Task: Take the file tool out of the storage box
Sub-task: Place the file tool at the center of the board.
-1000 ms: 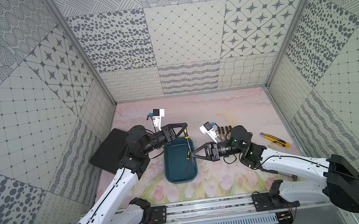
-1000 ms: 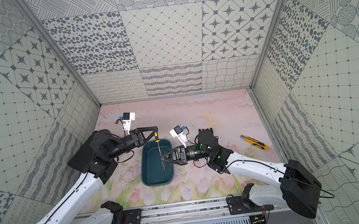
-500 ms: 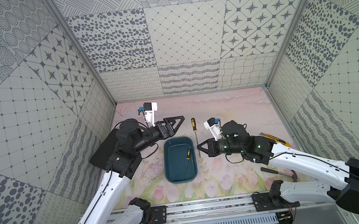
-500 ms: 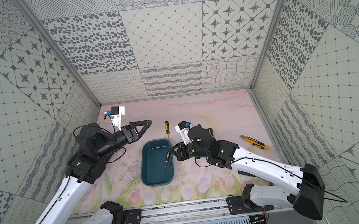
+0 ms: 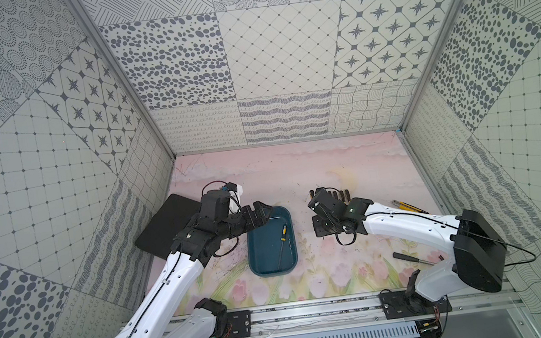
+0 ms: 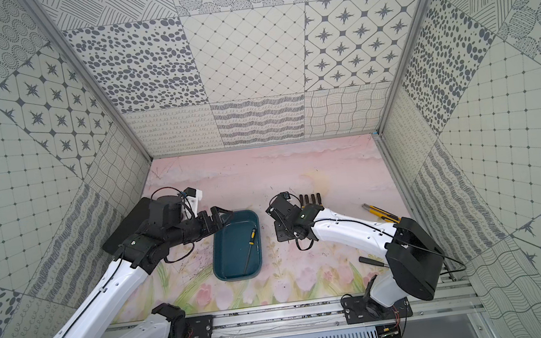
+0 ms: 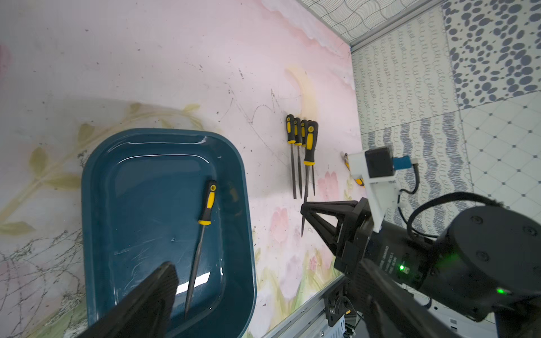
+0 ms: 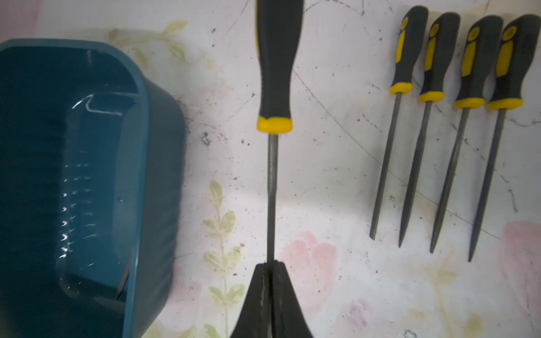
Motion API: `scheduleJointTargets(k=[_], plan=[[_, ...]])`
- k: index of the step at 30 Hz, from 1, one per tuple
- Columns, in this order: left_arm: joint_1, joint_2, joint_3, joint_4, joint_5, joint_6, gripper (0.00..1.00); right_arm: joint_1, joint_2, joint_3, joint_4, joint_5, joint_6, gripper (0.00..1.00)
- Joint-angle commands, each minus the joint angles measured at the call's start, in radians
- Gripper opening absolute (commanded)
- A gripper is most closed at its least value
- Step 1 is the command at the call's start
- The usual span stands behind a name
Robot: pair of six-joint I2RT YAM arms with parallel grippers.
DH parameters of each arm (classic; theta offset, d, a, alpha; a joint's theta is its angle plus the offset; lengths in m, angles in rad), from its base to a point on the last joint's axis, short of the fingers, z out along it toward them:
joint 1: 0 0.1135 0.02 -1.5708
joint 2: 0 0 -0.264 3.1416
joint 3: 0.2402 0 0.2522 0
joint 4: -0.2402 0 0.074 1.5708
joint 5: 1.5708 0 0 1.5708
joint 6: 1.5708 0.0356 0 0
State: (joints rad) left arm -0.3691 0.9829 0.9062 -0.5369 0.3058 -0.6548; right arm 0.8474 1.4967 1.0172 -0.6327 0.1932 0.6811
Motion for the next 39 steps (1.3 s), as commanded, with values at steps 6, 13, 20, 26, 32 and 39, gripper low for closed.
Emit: scheduleJointTargets(k=[6, 13, 20, 26, 32, 39], plan=[[-0.044, 0.044, -0.019, -0.055, -0.058, 0.026, 0.99, -0.124, 0.075, -0.047, 0.116, -0.057, -0.049, 0.0], [-0.103, 0.104, -0.02, -0.031, -0.082, 0.004, 0.99, -0.152, 0.153, -0.023, 0.119, -0.059, -0.081, 0.0], [-0.133, 0.152, -0.013, -0.028, -0.107, 0.005, 0.99, -0.169, 0.204, -0.002, 0.113, -0.041, -0.091, 0.0], [-0.135, 0.174, -0.017, -0.019, -0.111, 0.015, 0.99, -0.181, 0.214, 0.0, 0.111, -0.034, -0.09, 0.0], [-0.139, 0.186, -0.026, -0.002, -0.106, 0.008, 0.98, -0.188, 0.227, 0.008, 0.105, -0.026, -0.099, 0.0], [-0.142, 0.199, -0.02, 0.005, -0.103, 0.006, 0.99, -0.192, 0.244, 0.016, 0.103, -0.025, -0.108, 0.0]])
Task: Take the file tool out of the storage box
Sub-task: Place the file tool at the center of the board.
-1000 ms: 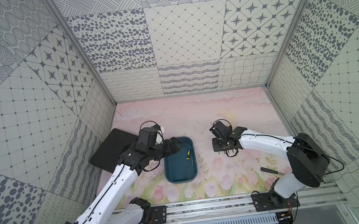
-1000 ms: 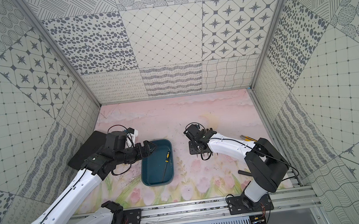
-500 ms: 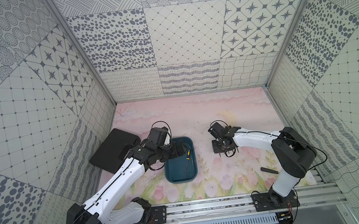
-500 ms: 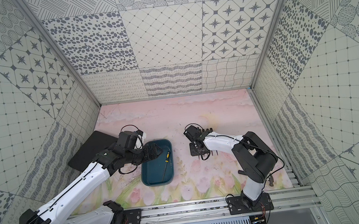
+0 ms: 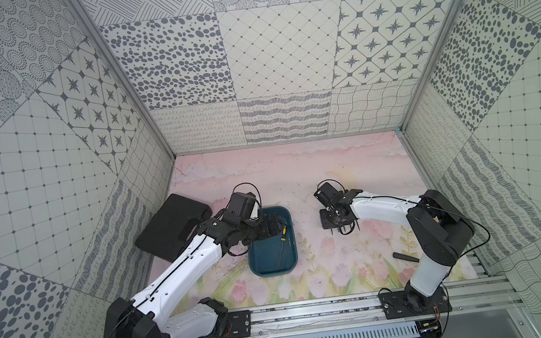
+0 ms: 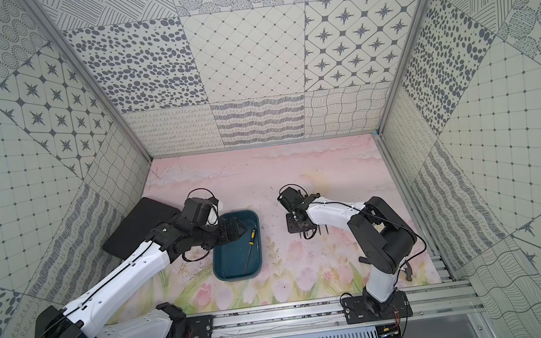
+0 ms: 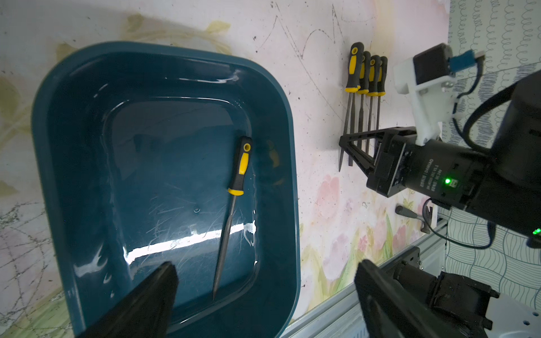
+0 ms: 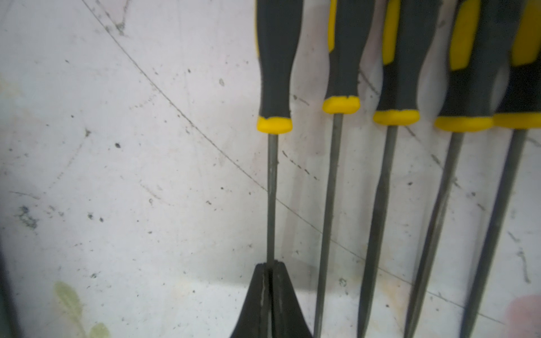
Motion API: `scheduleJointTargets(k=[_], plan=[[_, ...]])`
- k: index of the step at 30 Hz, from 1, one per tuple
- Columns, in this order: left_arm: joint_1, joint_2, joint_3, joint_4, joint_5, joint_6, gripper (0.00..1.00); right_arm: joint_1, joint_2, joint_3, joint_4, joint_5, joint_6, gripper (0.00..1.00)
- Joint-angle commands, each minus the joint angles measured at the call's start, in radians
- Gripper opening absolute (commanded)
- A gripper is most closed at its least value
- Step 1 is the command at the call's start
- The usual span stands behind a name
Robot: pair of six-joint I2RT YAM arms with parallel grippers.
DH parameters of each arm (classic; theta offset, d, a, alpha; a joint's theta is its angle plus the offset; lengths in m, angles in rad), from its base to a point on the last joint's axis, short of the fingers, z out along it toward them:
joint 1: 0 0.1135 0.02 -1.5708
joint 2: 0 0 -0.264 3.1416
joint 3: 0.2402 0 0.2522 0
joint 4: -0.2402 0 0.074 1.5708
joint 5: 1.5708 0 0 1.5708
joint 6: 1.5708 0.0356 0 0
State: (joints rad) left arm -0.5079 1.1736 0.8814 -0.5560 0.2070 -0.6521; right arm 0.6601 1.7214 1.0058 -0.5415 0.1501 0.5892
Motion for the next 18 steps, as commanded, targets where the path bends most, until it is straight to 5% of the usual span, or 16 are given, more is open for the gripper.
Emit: scheduleJointTargets(k=[1, 18], plan=[[-0.005, 0.009, 0.006, 0.025, -0.004, 0.004, 0.99, -0.007, 0.022, 0.03, 0.01, 0.019, -0.017, 0.0], [-0.01, 0.01, 0.0, 0.021, -0.02, 0.006, 0.98, -0.006, 0.037, 0.039, 0.005, 0.033, -0.025, 0.08]])
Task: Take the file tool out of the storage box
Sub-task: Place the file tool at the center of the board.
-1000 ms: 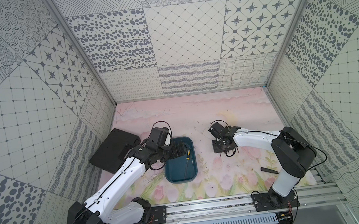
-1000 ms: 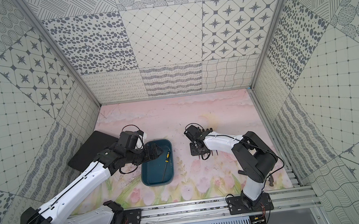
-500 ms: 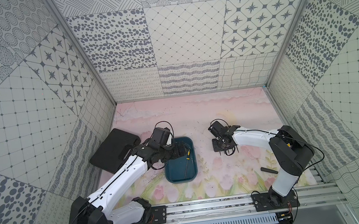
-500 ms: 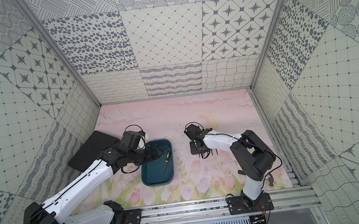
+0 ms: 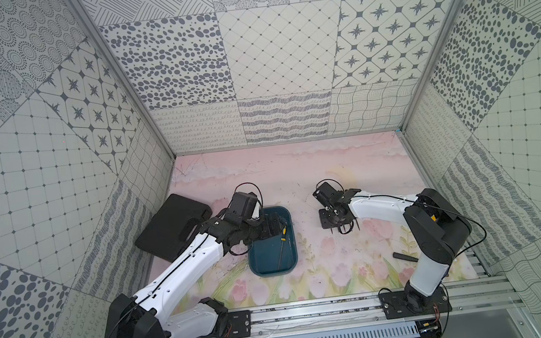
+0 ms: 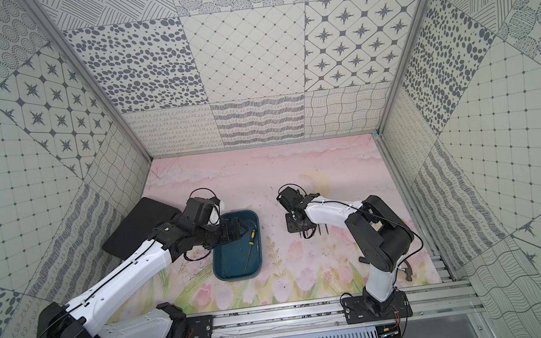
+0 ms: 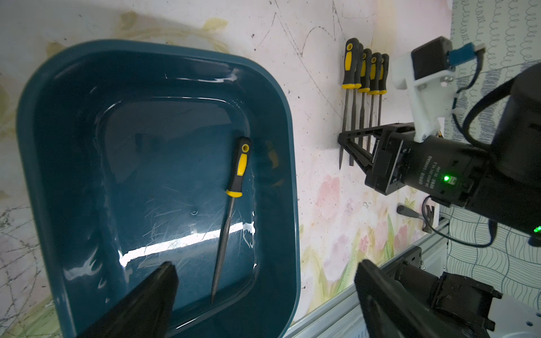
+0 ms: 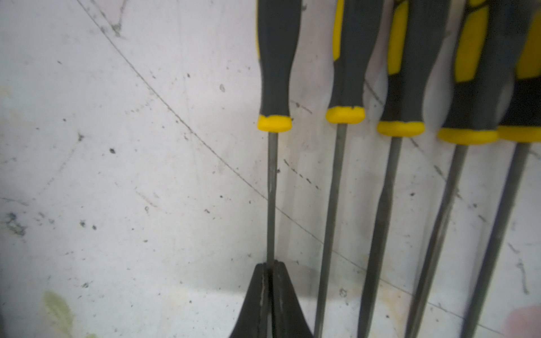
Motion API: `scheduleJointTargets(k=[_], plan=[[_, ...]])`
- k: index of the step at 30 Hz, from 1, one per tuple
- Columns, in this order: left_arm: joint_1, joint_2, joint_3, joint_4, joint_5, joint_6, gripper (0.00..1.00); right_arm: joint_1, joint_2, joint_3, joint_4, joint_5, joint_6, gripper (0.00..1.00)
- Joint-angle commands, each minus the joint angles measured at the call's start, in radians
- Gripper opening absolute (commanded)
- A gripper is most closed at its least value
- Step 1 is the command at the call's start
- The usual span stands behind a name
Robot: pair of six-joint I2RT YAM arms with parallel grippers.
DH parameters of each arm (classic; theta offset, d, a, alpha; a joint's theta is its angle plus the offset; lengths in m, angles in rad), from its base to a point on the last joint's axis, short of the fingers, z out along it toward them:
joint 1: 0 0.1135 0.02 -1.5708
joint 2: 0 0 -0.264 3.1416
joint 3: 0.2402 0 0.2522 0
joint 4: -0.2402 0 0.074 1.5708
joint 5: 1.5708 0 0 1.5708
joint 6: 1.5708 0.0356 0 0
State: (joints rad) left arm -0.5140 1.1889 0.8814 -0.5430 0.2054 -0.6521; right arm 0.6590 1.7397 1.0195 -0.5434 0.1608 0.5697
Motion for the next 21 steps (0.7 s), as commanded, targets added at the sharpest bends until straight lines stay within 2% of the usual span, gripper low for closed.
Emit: scheduleJointTargets(k=[1, 8, 21], plan=[[-0.004, -0.008, -0.002, 0.007, -0.02, 0.006, 0.99, -0.005, 0.018, 0.024, 0.007, 0.024, -0.005, 0.09], [-0.004, -0.008, -0.009, 0.011, -0.02, 0.003, 0.99, -0.005, 0.025, 0.032, 0.002, 0.031, -0.01, 0.15], [-0.004, 0.038, -0.02, 0.026, -0.067, -0.003, 0.98, -0.005, -0.021, 0.07, -0.041, 0.052, -0.024, 0.18]])
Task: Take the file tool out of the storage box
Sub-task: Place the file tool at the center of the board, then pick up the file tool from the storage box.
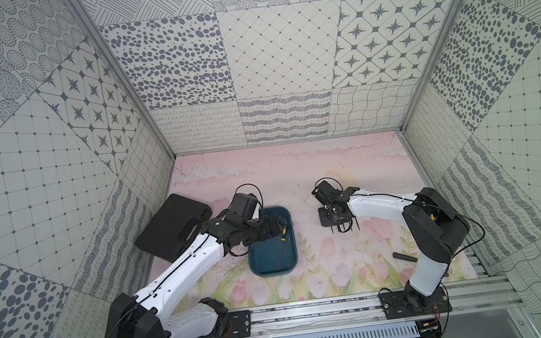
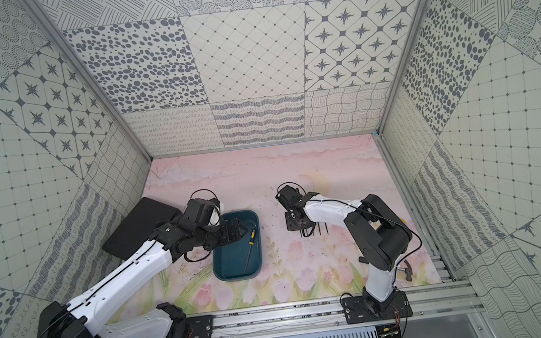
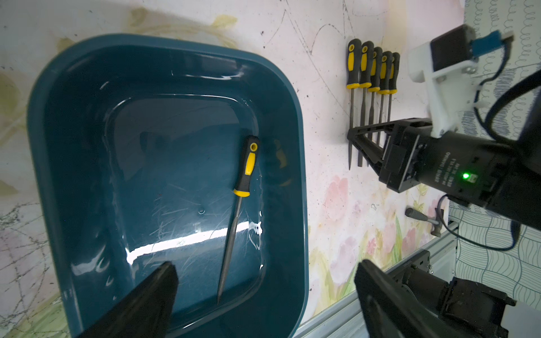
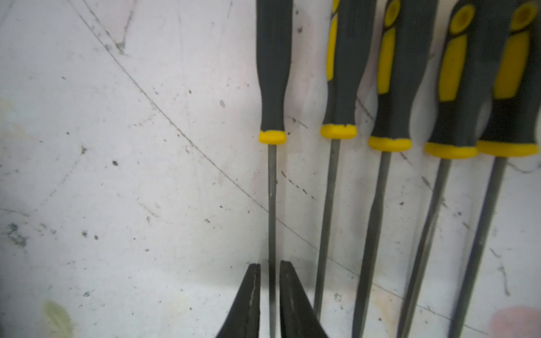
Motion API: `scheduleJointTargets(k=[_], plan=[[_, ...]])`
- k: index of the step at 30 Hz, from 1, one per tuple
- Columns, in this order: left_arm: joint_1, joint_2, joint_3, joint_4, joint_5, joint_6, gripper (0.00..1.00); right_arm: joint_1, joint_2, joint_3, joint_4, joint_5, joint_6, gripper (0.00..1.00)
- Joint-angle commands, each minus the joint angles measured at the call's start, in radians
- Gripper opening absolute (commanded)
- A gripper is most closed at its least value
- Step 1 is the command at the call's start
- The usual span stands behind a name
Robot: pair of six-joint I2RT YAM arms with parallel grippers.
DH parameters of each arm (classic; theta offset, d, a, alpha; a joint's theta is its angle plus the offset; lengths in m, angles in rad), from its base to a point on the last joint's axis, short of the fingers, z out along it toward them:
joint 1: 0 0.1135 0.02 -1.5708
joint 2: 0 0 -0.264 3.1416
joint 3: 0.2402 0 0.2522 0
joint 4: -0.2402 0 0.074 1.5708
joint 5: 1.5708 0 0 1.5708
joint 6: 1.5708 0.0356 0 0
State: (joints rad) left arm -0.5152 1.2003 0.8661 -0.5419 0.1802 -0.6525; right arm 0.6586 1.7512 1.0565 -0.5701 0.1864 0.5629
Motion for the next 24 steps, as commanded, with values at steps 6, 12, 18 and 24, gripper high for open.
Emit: scheduleJointTargets(k=[6, 12, 18, 24], plan=[[-0.003, 0.102, 0.001, 0.065, -0.062, -0.002, 0.96, -0.003, -0.101, 0.04, -0.035, 0.029, -0.029, 0.19], [-0.012, 0.218, 0.03, 0.12, -0.116, 0.011, 0.87, -0.003, -0.218, 0.001, 0.014, -0.023, -0.037, 0.22], [-0.032, 0.345, 0.095, 0.119, -0.18, 0.024, 0.75, -0.002, -0.327, -0.036, 0.046, -0.096, -0.064, 0.32], [-0.058, 0.438, 0.144, 0.108, -0.223, 0.031, 0.62, -0.002, -0.415, -0.108, 0.108, -0.187, -0.08, 0.38]])
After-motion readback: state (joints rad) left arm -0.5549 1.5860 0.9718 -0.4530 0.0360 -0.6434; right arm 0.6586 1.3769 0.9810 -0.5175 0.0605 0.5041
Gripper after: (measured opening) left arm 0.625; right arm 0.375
